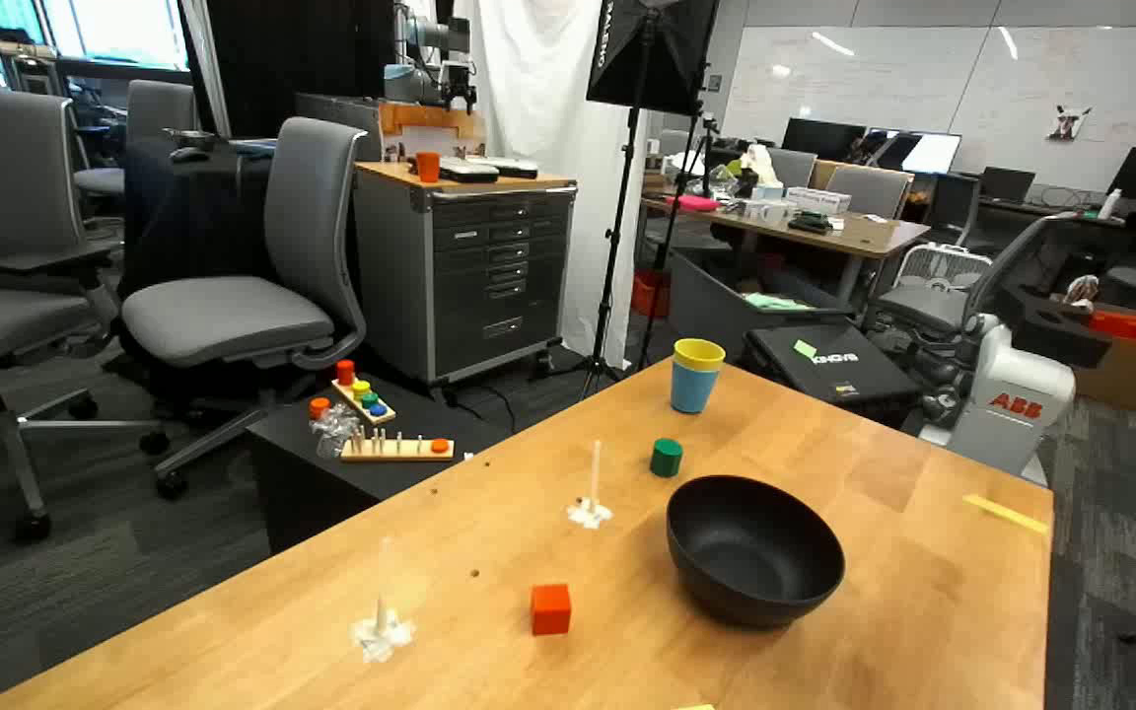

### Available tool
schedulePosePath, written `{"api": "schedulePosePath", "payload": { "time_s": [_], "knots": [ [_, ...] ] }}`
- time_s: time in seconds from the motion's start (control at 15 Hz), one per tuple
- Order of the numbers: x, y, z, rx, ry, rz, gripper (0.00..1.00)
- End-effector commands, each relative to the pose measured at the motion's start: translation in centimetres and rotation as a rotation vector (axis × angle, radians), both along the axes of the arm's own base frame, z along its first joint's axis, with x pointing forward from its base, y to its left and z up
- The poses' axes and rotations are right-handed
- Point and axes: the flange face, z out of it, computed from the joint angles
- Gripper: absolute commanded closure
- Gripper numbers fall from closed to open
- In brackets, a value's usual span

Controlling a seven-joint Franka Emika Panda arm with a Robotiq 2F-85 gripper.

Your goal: Put the blocks into the bowl

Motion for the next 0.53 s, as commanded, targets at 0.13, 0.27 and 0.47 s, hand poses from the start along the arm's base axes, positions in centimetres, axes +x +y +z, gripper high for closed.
{"api": "schedulePosePath", "payload": {
  "time_s": [0.13, 0.27, 0.47],
  "knots": [
    [0.03, 0.01, 0.07, 0.0, 0.0, 0.0, 0.0],
    [0.03, 0.01, 0.08, 0.0, 0.0, 0.0, 0.0],
    [0.33, -0.38, 0.44, -0.005, -0.044, -0.008, 0.0]
  ]
}}
